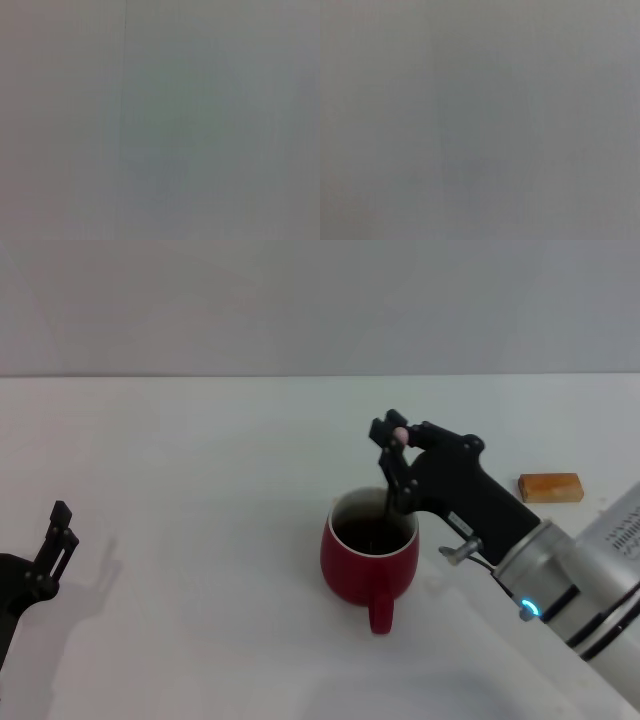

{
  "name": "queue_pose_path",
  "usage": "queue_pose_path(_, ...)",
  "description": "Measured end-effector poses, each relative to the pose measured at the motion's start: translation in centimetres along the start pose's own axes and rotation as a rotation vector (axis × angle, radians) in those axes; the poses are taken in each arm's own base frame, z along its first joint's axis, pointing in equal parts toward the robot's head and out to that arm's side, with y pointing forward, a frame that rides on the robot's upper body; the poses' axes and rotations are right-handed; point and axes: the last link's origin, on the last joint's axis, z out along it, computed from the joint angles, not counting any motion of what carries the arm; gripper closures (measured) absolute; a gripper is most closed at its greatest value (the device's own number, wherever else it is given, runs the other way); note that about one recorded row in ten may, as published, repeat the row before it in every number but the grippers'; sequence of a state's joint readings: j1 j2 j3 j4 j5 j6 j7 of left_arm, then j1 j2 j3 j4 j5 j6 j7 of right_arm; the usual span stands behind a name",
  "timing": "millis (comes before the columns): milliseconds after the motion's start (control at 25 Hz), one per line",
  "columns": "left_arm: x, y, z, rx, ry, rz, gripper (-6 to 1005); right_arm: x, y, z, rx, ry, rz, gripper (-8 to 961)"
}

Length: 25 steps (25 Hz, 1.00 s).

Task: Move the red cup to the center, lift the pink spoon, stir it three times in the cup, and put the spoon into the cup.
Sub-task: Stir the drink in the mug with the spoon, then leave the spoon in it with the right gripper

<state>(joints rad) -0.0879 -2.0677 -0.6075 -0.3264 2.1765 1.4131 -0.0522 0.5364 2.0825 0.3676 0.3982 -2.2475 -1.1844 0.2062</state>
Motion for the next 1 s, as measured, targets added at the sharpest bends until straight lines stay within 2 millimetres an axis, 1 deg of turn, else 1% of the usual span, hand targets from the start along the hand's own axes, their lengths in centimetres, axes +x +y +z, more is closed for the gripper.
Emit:
queue_pose_path(120,0.0,0.0,0.1,-0.002,-0.001,0.001,185,0.3,-0.1,-0.9,0.014,0.003,0.006,954)
queue_pose_path(240,0.0,0.1,0.1,-0.006,-0.001,0.002,185,0.8,0.4,-2.1,0.019,0.006,0.025,954)
queue_pose_path(400,0.0,0.1,0.2,-0.009,-0.003,0.002,185,1.2,1.9,-3.6,0.005,-0.005,0.061,954)
queue_pose_path(520,0.0,0.1,0.2,-0.010,-0.003,0.002,185,1.4,2.7,-4.0,-0.011,-0.005,0.076,954)
queue_pose_path(680,0.0,0.1,0.2,-0.011,-0.004,0.002,184,1.3,3.5,-3.7,-0.039,-0.005,0.087,954)
queue_pose_path(800,0.0,0.2,0.2,-0.011,-0.004,0.002,184,1.2,3.8,-3.0,-0.066,0.001,0.082,954)
queue_pose_path(840,0.0,0.2,0.2,-0.012,-0.002,0.002,184,1.2,3.9,-2.4,-0.080,0.008,0.075,954)
queue_pose_path(880,0.0,0.2,0.2,-0.012,-0.002,0.002,184,1.2,3.9,-2.4,-0.080,0.008,0.075,954)
queue_pose_path(1000,0.0,0.2,0.2,-0.012,0.000,0.002,184,1.0,3.8,-1.4,-0.097,0.016,0.060,954)
